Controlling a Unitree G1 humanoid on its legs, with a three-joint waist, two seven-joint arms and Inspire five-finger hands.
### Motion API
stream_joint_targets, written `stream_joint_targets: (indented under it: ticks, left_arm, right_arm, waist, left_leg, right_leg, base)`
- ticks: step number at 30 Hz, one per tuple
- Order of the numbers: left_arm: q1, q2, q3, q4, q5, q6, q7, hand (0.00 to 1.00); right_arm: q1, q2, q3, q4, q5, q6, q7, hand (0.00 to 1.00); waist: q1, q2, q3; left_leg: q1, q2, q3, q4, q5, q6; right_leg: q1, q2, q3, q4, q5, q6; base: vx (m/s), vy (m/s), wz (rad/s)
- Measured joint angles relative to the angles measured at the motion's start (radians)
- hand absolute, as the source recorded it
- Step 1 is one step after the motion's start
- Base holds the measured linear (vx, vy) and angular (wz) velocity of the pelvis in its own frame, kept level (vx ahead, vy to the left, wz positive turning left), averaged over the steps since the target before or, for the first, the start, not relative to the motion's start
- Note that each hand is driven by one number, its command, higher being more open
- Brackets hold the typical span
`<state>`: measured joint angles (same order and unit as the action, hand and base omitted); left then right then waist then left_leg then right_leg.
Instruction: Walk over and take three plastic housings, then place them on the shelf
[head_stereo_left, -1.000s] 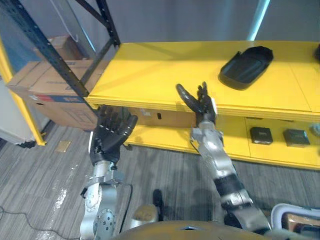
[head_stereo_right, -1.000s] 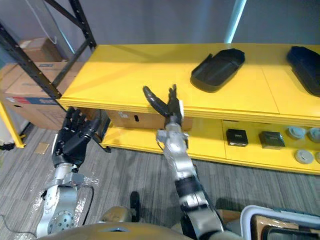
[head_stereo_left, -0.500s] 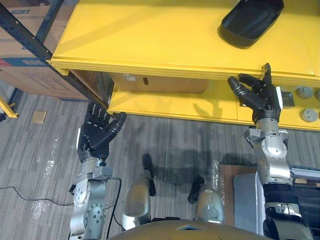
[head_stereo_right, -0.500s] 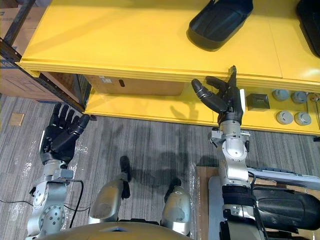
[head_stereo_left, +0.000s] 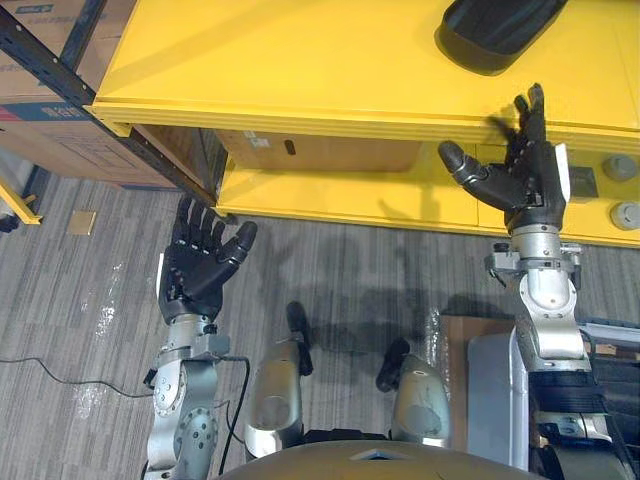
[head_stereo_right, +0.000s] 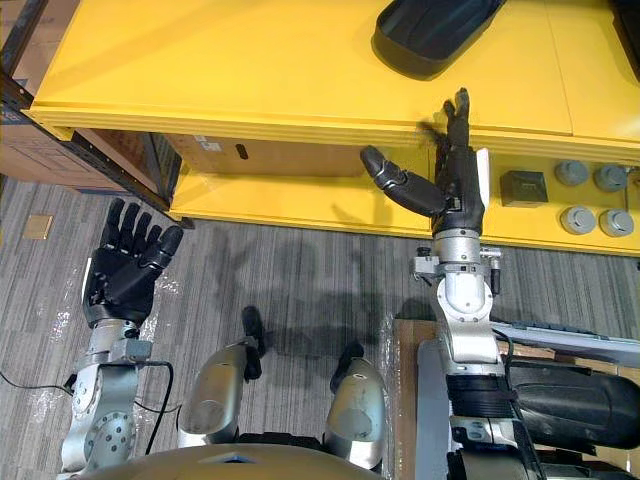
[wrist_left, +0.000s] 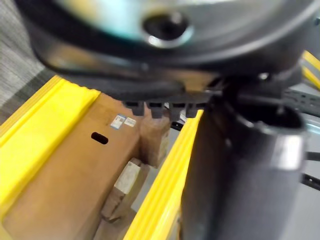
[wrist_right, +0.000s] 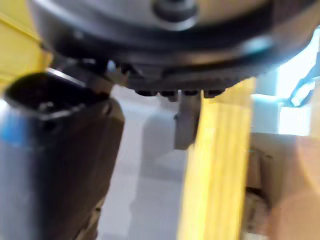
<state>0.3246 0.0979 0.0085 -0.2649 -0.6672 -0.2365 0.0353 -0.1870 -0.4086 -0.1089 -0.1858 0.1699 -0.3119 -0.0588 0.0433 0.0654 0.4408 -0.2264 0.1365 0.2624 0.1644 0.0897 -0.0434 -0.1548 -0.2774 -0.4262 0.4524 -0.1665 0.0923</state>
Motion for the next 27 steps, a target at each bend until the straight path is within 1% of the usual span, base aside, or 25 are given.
stream_joint_targets:
  ticks: [1,2,3,4,5,6,8,9,10,12,13,14,15,16,18,19,21,23,26,27]
  left_arm:
    - [0.000,0.000,-0.003,0.000,0.000,0.000,0.000,1.00]
    - [0.000,0.000,-0.006,0.000,0.000,0.000,0.000,1.00]
    - [0.000,0.000,-0.008,0.000,0.000,0.000,0.001,1.00]
    - [0.000,0.000,-0.013,0.000,0.000,0.000,0.002,1.00]
    - [0.001,0.000,-0.015,0.000,0.001,0.000,0.002,1.00]
    - [0.000,0.000,-0.016,0.000,0.001,0.000,0.004,1.00]
    - [0.002,0.000,-0.019,0.000,0.002,0.000,0.011,1.00]
    - [0.009,0.001,-0.021,0.000,0.002,0.000,0.013,1.00]
    - [0.024,0.000,-0.025,0.001,0.001,0.000,0.022,1.00]
    - [0.041,0.000,-0.036,0.001,0.001,0.000,0.028,1.00]
    - [0.063,0.000,-0.052,0.002,0.001,0.000,0.029,1.00]
    - [0.069,0.000,-0.063,0.002,0.001,0.000,0.029,1.00]
    - [0.069,0.000,-0.070,0.002,0.001,0.000,0.029,1.00]
    - [0.078,0.000,-0.080,0.002,0.001,0.000,0.030,1.00]
    - [0.078,0.000,-0.091,0.002,0.001,0.001,0.033,1.00]
    - [0.077,-0.001,-0.102,0.002,0.001,0.002,0.034,1.00]
    - [0.077,0.000,-0.109,0.002,0.001,0.003,0.041,1.00]
    - [0.076,-0.001,-0.115,0.002,0.001,0.006,0.052,1.00]
    - [0.077,-0.001,-0.115,0.002,0.000,0.007,0.070,1.00]
    - [0.077,-0.001,-0.120,0.002,-0.007,0.008,0.075,1.00]
  right_arm:
    - [-0.036,-0.001,0.000,-0.078,0.000,-0.052,0.029,1.00]
    - [-0.075,-0.003,0.000,-0.123,0.003,-0.090,0.056,1.00]
    - [-0.105,-0.005,0.001,-0.143,0.007,-0.110,0.071,1.00]
    - [-0.159,-0.011,0.001,-0.162,0.024,-0.141,0.096,1.00]
    - [-0.183,-0.013,0.003,-0.164,0.036,-0.153,0.106,1.00]
    - [-0.217,-0.014,0.003,-0.162,0.044,-0.164,0.118,1.00]
    - [-0.237,-0.015,0.004,-0.144,0.056,-0.172,0.139,1.00]
    - [-0.246,-0.015,0.017,-0.117,0.078,-0.166,0.157,1.00]
    - [-0.266,-0.014,0.042,-0.080,0.090,-0.133,0.171,1.00]
    - [-0.291,-0.014,0.082,-0.010,0.091,-0.096,0.184,1.00]
    - [-0.308,-0.014,0.122,0.058,0.128,-0.047,0.203,1.00]
    - [-0.316,-0.014,0.141,0.096,0.149,-0.016,0.211,1.00]
    - [-0.325,-0.013,0.154,0.123,0.158,0.003,0.216,1.00]
    - [-0.367,-0.004,0.191,0.216,0.167,0.045,0.224,1.00]
    - [-0.419,0.006,0.224,0.314,0.172,0.082,0.229,1.00]
    - [-0.472,0.019,0.241,0.409,0.172,0.114,0.228,1.00]
    - [-0.530,0.025,0.267,0.506,0.173,0.137,0.228,1.00]
    - [-0.605,0.025,0.300,0.642,0.189,0.155,0.230,1.00]
    - [-0.652,0.032,0.318,0.725,0.192,0.160,0.223,1.00]
    - [-0.670,0.033,0.324,0.748,0.192,0.159,0.206,1.00]
  waist:
    - [0.005,0.000,0.000]
    - [0.007,0.000,0.000]
    - [0.009,0.000,0.000]
    - [0.012,-0.001,-0.001]
    - [0.015,-0.001,-0.002]
    - [0.025,-0.002,-0.005]
    - [0.037,0.001,-0.011]
    - [0.039,0.002,-0.017]
    - [0.040,0.003,-0.018]
    - [0.042,0.003,-0.021]
    - [0.053,0.004,-0.032]
    - [0.064,0.007,-0.038]
    - [0.067,0.008,-0.039]
    - [0.071,0.011,-0.041]
    - [0.086,0.016,-0.044]
    - [0.095,0.024,-0.049]
    - [0.103,0.031,-0.051]
    - [0.119,0.037,-0.050]
    - [0.127,0.039,-0.049]
    - [0.130,0.044,-0.049]
  left_leg:
    - [0.010,0.001,0.004,-0.009,0.007,-0.005]
    - [0.016,0.001,0.003,-0.013,0.011,-0.004]
    - [0.022,0.001,0.001,-0.015,0.016,0.002]
    - [0.035,-0.001,-0.003,-0.019,0.016,0.002]
    - [0.044,-0.003,-0.004,-0.025,0.017,0.001]
    - [0.056,-0.005,-0.005,-0.037,0.019,-0.003]
    - [0.065,-0.009,-0.009,-0.053,0.019,0.002]
    - [0.068,-0.015,-0.015,-0.065,0.026,0.006]
    - [0.078,-0.021,-0.017,-0.081,0.033,0.009]
    - [0.099,-0.023,-0.017,-0.104,0.041,0.009]
    - [0.109,-0.027,-0.018,-0.118,0.049,0.006]
    - [0.111,-0.029,-0.019,-0.123,0.055,0.005]
    - [0.114,-0.031,-0.023,-0.125,0.059,0.008]
    - [0.124,-0.038,-0.034,-0.141,0.068,0.008]
    - [0.134,-0.039,-0.034,-0.151,0.072,0.007]
    - [0.131,-0.039,-0.039,-0.152,0.074,0.007]
    - [0.131,-0.040,-0.044,-0.153,0.076,0.007]
    - [0.131,-0.045,-0.051,-0.154,0.079,0.006]
    - [0.131,-0.051,-0.061,-0.160,0.081,0.001]
    - [0.132,-0.056,-0.065,-0.167,0.085,-0.002]
  right_leg:
    - [0.003,0.002,0.002,0.000,-0.001,-0.002]
    - [0.010,0.002,0.000,-0.001,-0.001,-0.002]
    - [0.018,0.002,-0.004,-0.002,-0.001,-0.003]
    - [0.036,0.001,-0.008,-0.008,-0.001,-0.002]
    - [0.044,0.001,-0.009,-0.012,-0.001,-0.002]
    - [0.056,0.001,-0.014,-0.020,0.000,0.000]
    - [0.070,0.000,-0.025,-0.032,0.001,0.002]
    - [0.076,0.000,-0.037,-0.041,0.003,0.004]
    - [0.087,-0.001,-0.040,-0.048,0.007,0.009]
    - [0.102,-0.003,-0.042,-0.058,0.009,0.013]
    - [0.110,-0.005,-0.047,-0.064,0.011,0.015]
    - [0.113,-0.004,-0.052,-0.068,0.011,0.016]
    - [0.120,-0.005,-0.058,-0.070,0.012,0.017]
    - [0.132,-0.006,-0.066,-0.071,0.012,0.017]
    - [0.138,-0.006,-0.070,-0.071,0.011,0.017]
    - [0.138,-0.007,-0.076,-0.068,0.011,0.017]
    - [0.139,-0.013,-0.081,-0.062,0.008,0.016]
    - [0.137,-0.023,-0.086,-0.050,-0.002,0.016]
    - [0.134,-0.035,-0.090,-0.033,-0.013,0.015]
    - [0.128,-0.038,-0.091,-0.020,-0.020,0.016]
  base:
    - [0.00,-0.034,-0.04]
    - [0.00,0.000,0.00]
    - [0.02,-0.026,0.08]
    - [0.02,-0.018,0.07]
    - [0.02,-0.008,0.08]
    - [0.01,0.003,0.06]
    - [0.01,0.008,0.12]
    - [0.02,0.024,0.20]
    - [0.03,0.024,0.17]
    - [0.03,0.004,0.06]
    - [0.04,-0.006,0.05]
    - [0.05,-0.005,0.09]
    - [0.06,-0.002,0.18]
    - [0.07,-0.010,0.16]
    - [0.06,-0.020,0.09]
    - [0.04,-0.020,0.09]
    - [0.03,-0.016,0.10]
    - [0.02,-0.007,0.10]
    - [0.01,-0.011,0.12]
    - [0.01,-0.013,0.08]
